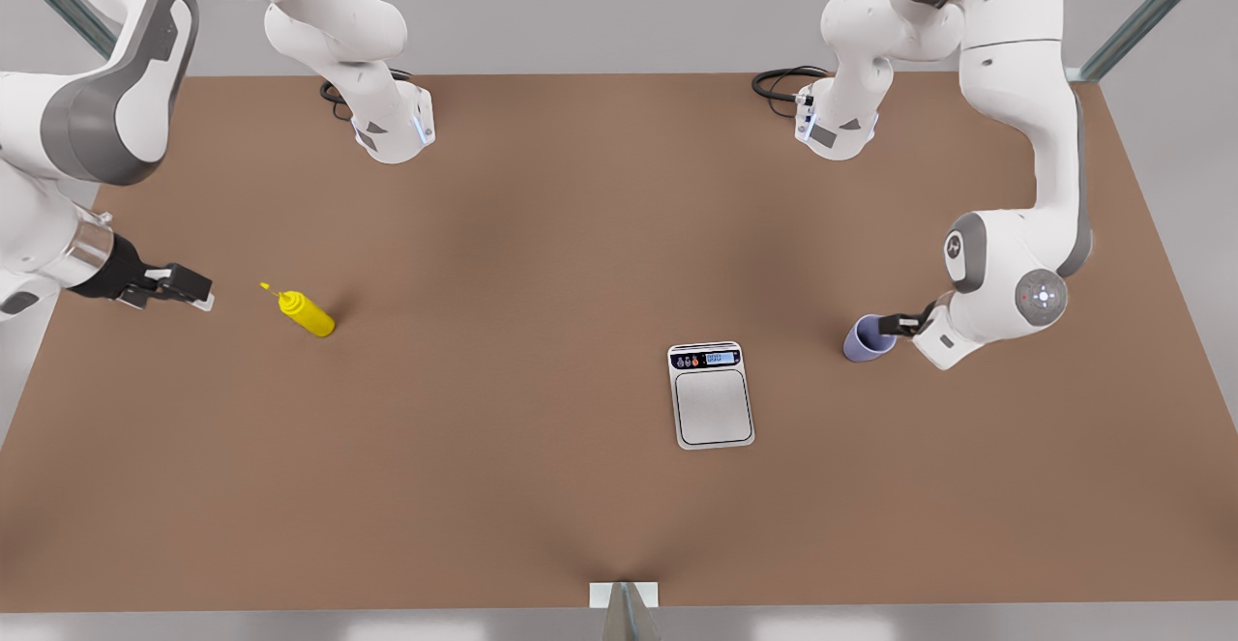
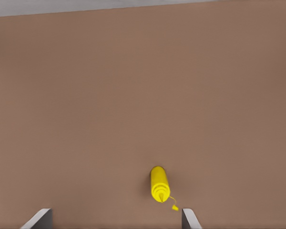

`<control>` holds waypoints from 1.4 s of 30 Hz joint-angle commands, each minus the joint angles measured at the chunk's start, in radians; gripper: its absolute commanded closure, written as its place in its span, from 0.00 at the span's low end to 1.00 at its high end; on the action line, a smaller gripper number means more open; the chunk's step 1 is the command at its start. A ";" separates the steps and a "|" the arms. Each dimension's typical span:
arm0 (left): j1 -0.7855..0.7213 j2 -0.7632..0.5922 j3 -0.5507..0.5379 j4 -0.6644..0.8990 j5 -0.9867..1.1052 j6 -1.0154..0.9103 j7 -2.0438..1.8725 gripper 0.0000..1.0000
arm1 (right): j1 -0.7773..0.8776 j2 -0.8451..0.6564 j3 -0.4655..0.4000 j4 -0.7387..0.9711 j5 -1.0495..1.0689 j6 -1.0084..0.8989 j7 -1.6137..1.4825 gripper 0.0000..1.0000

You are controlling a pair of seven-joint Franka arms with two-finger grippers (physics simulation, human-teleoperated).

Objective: Move cup to the weight, pick up sauce bottle, pour sauce

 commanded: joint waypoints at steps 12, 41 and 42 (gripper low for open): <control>0.017 0.069 0.000 -0.061 -0.040 0.120 0.008 0.00 | 0.000 -0.008 -0.001 -0.003 0.000 -0.009 0.000 0.00; 0.006 0.106 -0.044 0.061 -0.112 0.025 -0.074 0.79 | -0.001 -0.006 -0.007 -0.003 0.001 -0.019 -0.001 0.00; -0.015 0.104 -0.064 0.139 -0.112 -0.047 -0.165 0.79 | -0.001 -0.006 -0.007 -0.003 0.001 -0.019 -0.001 0.00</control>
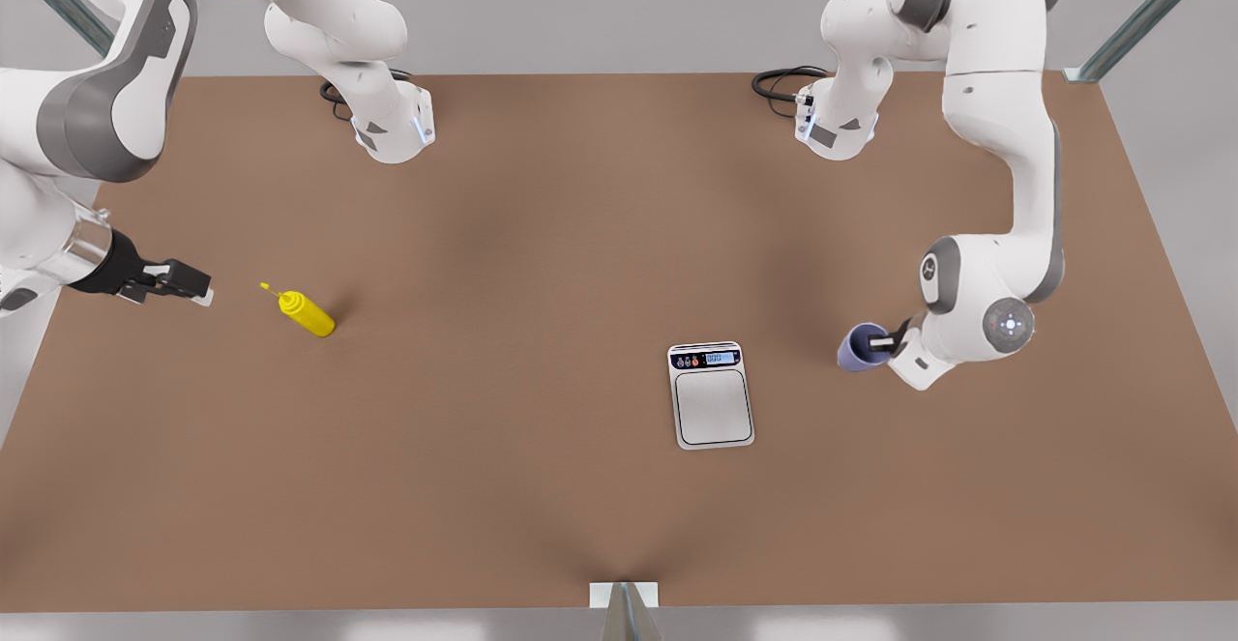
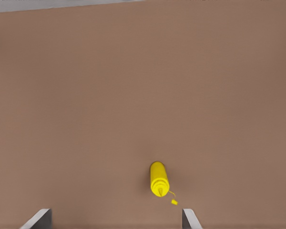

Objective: Move cup to the weight, pick up sauce bottle, pour sauce

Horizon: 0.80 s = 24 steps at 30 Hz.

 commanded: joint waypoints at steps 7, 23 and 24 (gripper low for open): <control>-0.246 0.155 0.000 0.294 -0.095 -0.016 -0.539 0.79 | -0.204 0.050 -0.045 -0.008 0.386 -0.094 0.453 0.00; -0.235 0.312 -0.028 0.368 -0.223 0.036 -0.576 0.58 | -0.718 0.666 -0.005 -0.101 1.037 -0.445 0.687 0.00; -0.235 0.312 -0.028 0.368 -0.223 0.036 -0.575 0.57 | -0.718 0.666 0.031 -0.101 1.037 -0.430 0.687 0.00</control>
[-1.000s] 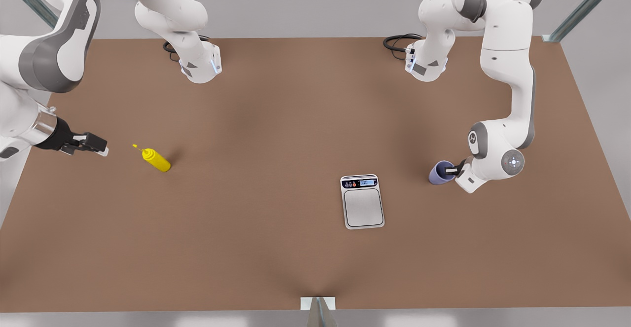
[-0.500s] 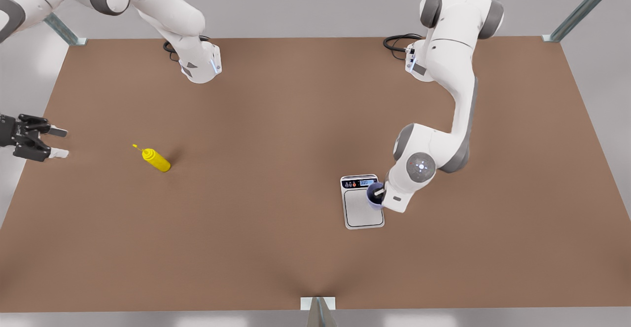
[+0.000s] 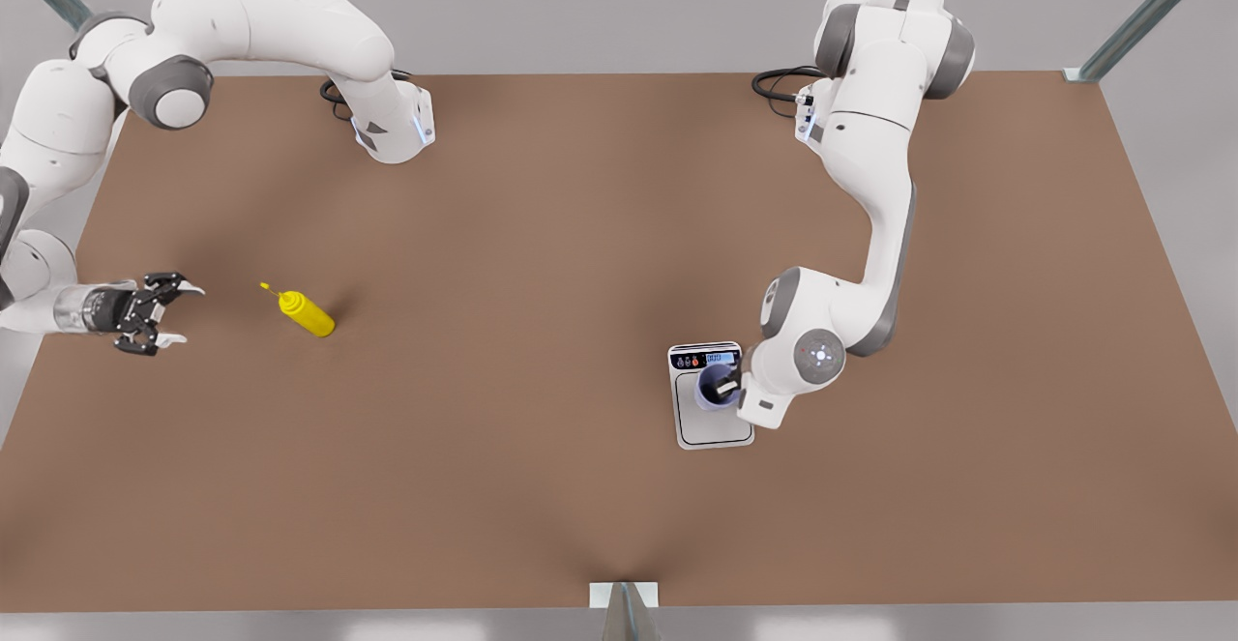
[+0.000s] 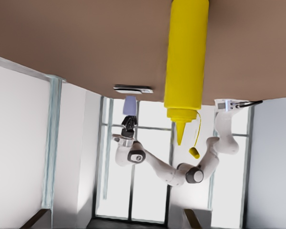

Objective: Move cup to the weight, pick up sauce bottle, pour sauce

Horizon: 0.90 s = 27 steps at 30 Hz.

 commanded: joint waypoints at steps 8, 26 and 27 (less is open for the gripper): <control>0.005 -0.003 0.002 0.000 -0.027 0.012 0.004 0.00 | -0.011 -0.044 0.077 -0.106 -0.003 0.008 0.071 0.00; 0.293 -0.562 -0.118 -0.094 0.377 -0.558 0.627 0.00 | -0.034 -0.036 0.178 -0.244 -0.267 0.212 0.005 0.00; 0.293 -0.563 -0.121 -0.087 0.371 -0.566 0.628 0.00 | -0.034 -0.035 0.178 -0.247 -0.287 0.227 -0.015 0.00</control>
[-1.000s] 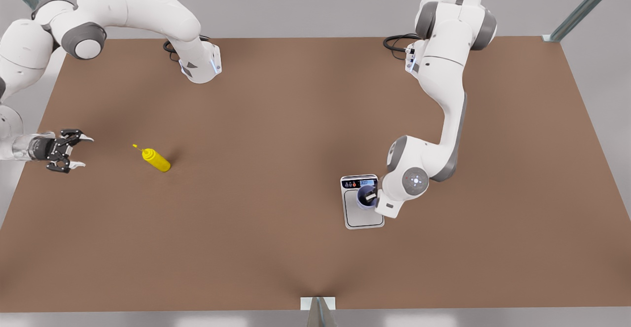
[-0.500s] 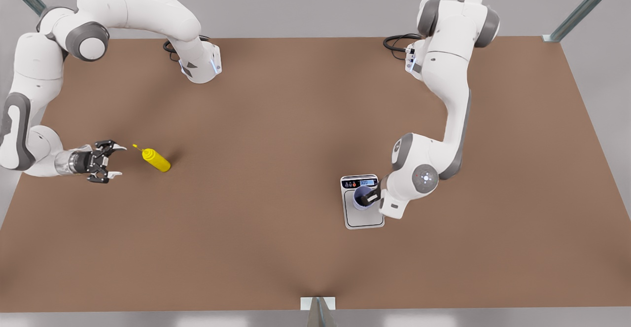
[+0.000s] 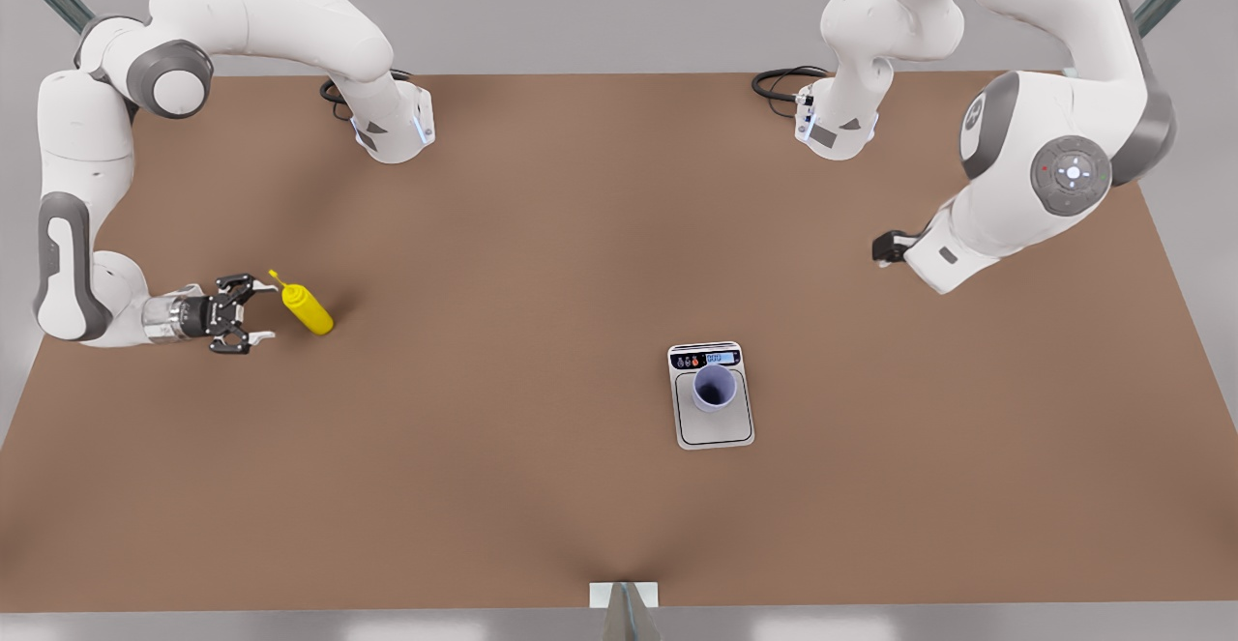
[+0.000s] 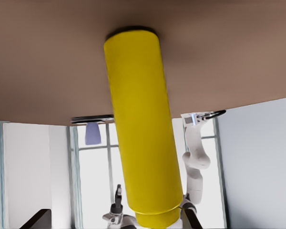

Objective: Move cup to the weight, pick up sauce bottle, pour sauce

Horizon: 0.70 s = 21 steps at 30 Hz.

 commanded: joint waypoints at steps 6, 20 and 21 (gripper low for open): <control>-0.007 0.059 0.008 0.145 -0.122 -0.043 0.012 0.00 | -0.006 0.001 -0.001 -0.042 -0.066 0.092 -0.091 0.00; -0.007 0.095 0.009 0.143 -0.111 -0.022 0.003 0.00 | -0.006 0.008 0.034 -0.127 -0.051 0.149 -0.183 0.00; -0.007 0.095 0.009 0.143 -0.111 -0.022 0.003 0.00 | -0.006 0.010 0.034 -0.133 -0.051 0.150 -0.183 0.00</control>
